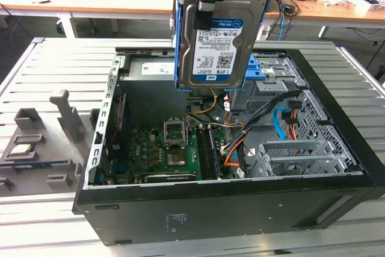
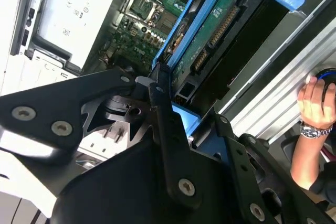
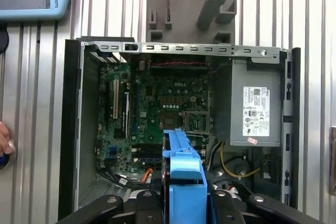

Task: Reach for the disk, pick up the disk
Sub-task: 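Pick up the disk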

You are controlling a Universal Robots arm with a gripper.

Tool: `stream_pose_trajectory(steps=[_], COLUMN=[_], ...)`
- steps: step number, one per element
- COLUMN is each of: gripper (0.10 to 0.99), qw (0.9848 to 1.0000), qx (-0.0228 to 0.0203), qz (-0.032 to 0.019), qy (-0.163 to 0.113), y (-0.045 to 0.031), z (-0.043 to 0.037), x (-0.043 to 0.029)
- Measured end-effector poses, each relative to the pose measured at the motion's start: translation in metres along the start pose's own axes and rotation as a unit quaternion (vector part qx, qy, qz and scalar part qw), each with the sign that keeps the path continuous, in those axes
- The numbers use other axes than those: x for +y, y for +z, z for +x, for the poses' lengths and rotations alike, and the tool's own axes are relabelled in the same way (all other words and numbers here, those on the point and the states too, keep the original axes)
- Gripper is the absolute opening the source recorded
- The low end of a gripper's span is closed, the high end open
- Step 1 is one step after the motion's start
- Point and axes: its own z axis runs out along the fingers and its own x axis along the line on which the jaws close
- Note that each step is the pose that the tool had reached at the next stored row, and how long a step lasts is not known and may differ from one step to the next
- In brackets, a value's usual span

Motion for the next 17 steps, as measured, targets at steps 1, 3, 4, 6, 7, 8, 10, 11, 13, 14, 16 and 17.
stream_pose_trajectory(steps=[1,3,4,6,7,8,10,11,13,14,16,17], gripper=[0.369,0.369,0.369,0.369,0.369,0.369,0.369,0.369,0.369,0.369,0.369,0.369], qw=[1.0000,1.0000,1.0000,1.0000,1.0000,1.0000,1.0000,1.0000,1.0000,1.0000,1.0000,1.0000], qx=[0.0000,0.0000,0.0000,0.0000,0.0000,0.0000,0.0000,0.0000,0.0000,0.0000,0.0000,0.0000], qz=[0.0000,0.0000,0.0000,0.0000,0.0000,0.0000,0.0000,0.0000,0.0000,0.0000,0.0000,0.0000], qy=[0.000,0.000,0.000,0.000,0.000,0.000,0.000,0.000,0.000,0.000,0.000,0.000], y=[0.0001,0.0003,0.0003,0.0004,0.0005,0.0005,0.0006,0.0007,0.0007,0.0008,0.0009,0.0011], z=[0.0030,0.0098,0.0127,0.0164,0.0188,0.0206,0.0245,0.0281,0.0313,0.0341,0.0411,0.0439], x=[0.0001,0.0003,0.0004,0.0005,0.0006,0.0006,0.0008,0.0009,0.0010,0.0011,0.0013,0.0014])
